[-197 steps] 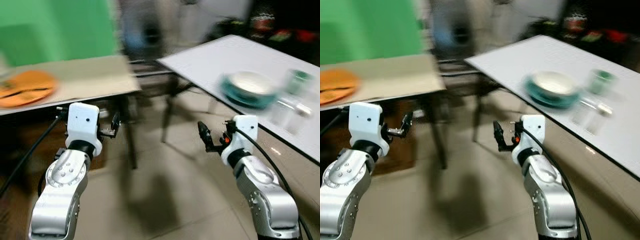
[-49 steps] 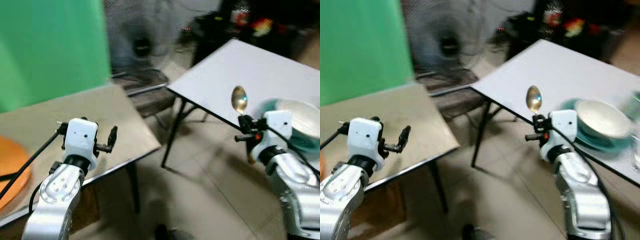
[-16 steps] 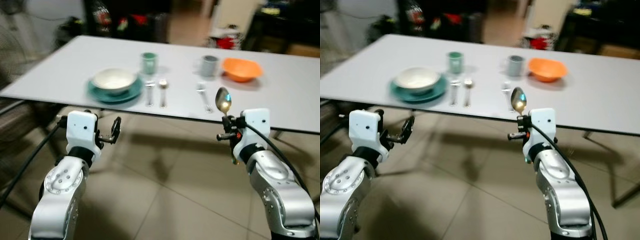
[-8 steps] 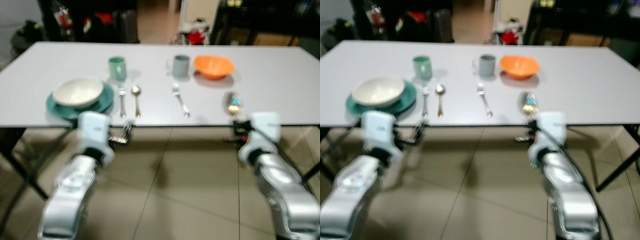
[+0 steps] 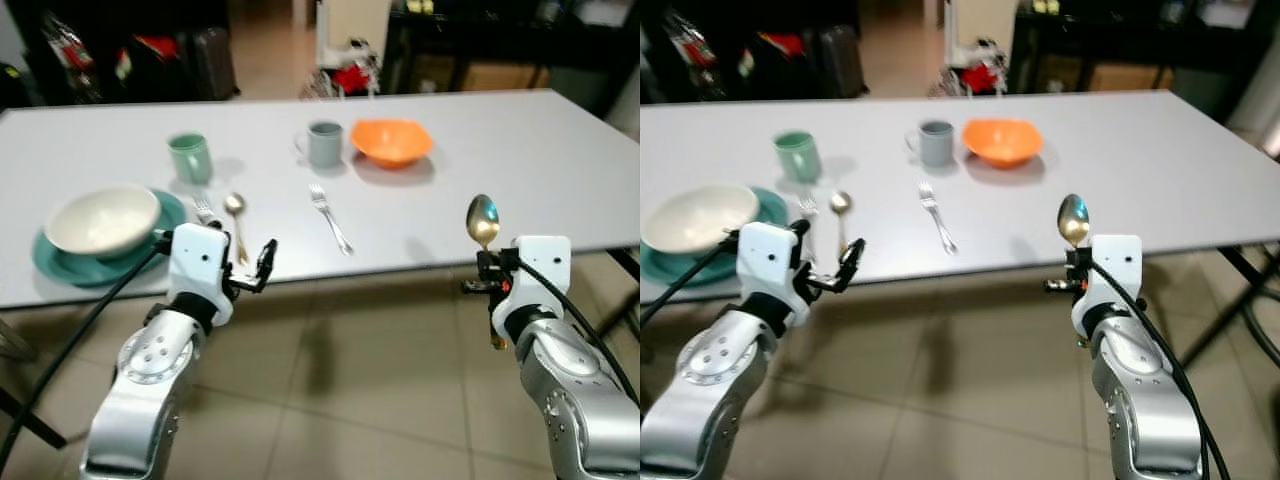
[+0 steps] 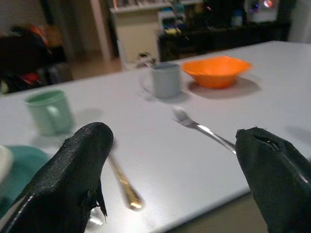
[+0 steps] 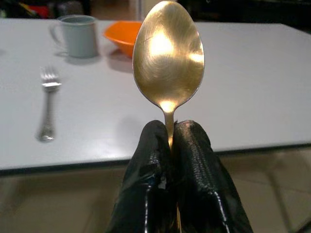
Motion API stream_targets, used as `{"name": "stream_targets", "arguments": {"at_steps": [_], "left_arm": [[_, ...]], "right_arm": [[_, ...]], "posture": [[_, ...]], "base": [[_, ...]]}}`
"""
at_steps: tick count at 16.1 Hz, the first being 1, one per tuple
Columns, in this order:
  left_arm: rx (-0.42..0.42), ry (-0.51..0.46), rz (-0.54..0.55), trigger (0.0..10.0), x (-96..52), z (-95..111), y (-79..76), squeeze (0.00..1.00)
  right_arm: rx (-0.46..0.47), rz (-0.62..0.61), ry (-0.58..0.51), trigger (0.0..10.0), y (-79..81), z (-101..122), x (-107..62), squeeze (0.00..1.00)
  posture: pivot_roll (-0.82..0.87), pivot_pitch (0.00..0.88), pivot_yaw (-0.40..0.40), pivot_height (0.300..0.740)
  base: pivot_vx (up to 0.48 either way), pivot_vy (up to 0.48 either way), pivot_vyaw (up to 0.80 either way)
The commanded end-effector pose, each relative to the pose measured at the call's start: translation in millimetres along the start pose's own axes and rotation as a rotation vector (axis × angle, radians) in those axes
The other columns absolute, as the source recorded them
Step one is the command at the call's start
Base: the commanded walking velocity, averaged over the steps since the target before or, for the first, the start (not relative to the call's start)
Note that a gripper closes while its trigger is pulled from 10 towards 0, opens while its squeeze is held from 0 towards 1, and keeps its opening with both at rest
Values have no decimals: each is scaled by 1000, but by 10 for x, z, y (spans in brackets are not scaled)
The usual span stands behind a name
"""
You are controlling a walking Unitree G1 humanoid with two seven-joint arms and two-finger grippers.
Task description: Setting the table
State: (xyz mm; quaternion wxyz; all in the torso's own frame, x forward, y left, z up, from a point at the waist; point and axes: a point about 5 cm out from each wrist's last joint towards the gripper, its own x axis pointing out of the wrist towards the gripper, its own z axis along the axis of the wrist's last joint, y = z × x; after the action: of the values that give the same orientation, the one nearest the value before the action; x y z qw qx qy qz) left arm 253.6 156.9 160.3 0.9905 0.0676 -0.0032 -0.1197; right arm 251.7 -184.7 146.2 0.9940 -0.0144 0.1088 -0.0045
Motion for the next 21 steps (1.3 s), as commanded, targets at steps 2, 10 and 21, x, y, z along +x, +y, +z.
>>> {"name": "stream_targets", "arguments": {"at_steps": [2,10,21], "left_arm": [[0,21,34,10000,-4,-45,56,0],[6,23,106,10000,-51,-53,170,0],[20,14,82,10000,-17,-9,165,0]], "right_arm": [[-4,17,-20,10000,43,56,-21,0],[-7,27,-6,10000,46,51,-35,0],[15,60,-24,10000,137,63,-38,0]], "posture": [[-116,0,-4,740],[-113,0,-26,740],[-107,0,-9,740]], "base": [[302,0,0],[317,0,0],[335,0,-218]]}}
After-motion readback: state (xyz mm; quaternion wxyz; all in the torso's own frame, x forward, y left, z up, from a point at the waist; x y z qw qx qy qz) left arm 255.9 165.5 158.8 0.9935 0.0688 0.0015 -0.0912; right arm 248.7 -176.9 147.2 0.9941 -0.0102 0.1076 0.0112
